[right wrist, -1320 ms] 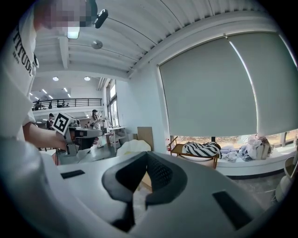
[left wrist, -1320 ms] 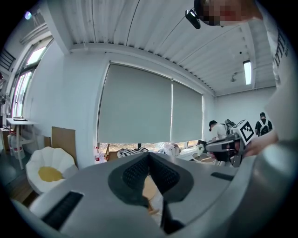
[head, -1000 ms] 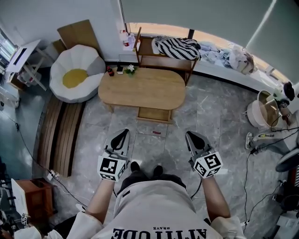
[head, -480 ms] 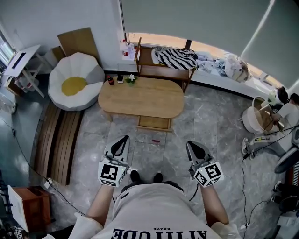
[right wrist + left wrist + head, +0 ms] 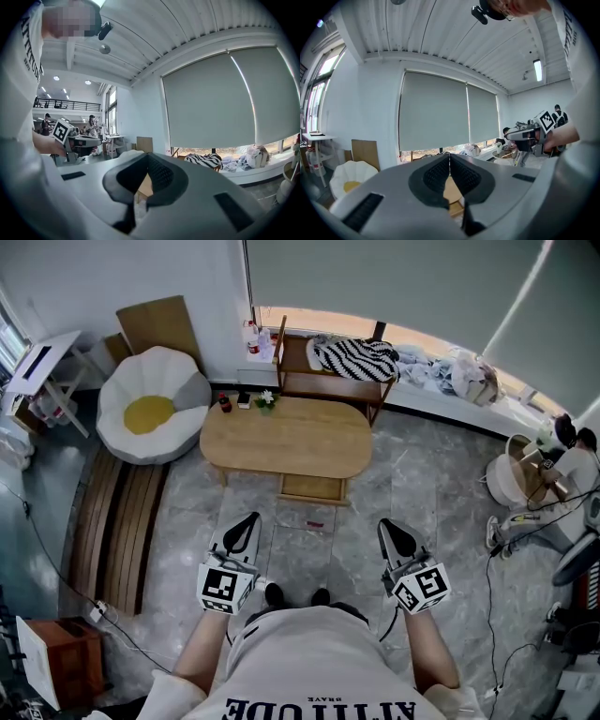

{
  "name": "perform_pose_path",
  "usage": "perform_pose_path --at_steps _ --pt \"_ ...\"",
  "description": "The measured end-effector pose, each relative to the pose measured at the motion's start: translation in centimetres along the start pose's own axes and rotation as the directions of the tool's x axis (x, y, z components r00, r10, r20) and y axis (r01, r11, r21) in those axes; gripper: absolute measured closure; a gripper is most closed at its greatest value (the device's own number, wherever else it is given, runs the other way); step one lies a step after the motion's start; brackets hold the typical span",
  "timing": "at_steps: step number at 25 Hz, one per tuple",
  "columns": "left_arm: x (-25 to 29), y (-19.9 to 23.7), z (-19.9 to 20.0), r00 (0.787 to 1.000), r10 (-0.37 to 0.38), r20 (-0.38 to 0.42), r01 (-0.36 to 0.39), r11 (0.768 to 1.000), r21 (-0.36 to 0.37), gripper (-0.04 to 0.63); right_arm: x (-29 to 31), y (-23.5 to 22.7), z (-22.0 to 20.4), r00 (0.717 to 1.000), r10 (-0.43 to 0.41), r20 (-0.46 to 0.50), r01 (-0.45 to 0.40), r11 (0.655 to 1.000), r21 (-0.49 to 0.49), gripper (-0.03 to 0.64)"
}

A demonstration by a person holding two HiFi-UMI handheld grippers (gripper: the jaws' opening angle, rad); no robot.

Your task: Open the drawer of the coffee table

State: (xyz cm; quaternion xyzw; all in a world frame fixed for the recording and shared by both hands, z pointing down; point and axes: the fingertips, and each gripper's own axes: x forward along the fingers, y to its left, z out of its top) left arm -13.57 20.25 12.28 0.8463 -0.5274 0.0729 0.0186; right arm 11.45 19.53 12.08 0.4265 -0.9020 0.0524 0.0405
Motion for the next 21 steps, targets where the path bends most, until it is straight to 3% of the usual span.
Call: perform_pose_path --at_steps 21 --pt "-0.3 1.2 0.1 1.0 0.001 0.022 -0.001 1.0 -0.024 0.575 0.0 0.0 -0.2 0.999 -0.038 -0.001 0.038 0.999 0.019 0.598"
